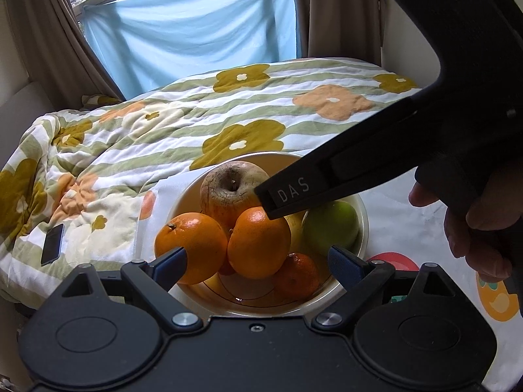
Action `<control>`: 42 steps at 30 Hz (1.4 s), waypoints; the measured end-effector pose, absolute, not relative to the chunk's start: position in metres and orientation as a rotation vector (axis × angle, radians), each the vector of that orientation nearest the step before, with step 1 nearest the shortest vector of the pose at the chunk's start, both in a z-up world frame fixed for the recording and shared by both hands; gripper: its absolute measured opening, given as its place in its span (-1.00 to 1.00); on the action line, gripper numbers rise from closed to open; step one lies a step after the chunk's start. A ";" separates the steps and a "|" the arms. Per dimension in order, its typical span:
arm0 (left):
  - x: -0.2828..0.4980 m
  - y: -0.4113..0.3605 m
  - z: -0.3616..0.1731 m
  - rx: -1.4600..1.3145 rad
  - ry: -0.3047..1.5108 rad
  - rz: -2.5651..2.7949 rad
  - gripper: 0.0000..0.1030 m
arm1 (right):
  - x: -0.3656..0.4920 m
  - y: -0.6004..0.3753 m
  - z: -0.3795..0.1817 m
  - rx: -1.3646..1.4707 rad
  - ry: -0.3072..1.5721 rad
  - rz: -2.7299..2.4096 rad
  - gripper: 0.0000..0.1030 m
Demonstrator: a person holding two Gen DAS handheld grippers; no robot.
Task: Organize fruits
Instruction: 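Open both grippers to drop the orange and kiwi into the bowl, then move both grippers to the cherry tomato and green fruit on the sheet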
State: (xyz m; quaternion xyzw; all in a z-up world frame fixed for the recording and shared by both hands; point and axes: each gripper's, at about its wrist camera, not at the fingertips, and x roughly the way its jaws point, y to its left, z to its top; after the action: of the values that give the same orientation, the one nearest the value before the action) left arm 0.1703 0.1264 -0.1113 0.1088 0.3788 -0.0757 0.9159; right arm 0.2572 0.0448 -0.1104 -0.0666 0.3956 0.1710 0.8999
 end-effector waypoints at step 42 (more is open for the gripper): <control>0.100 -0.013 -0.046 0.254 0.655 -0.275 0.91 | 0.085 -0.190 -0.033 0.082 0.651 -0.089 1.00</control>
State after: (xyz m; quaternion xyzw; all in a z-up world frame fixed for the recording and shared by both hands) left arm 0.0999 -0.0133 -0.0456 0.1241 0.3199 -0.1343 0.9296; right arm 0.0853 -0.1897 -0.0335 0.0400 0.3194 -0.0439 0.9457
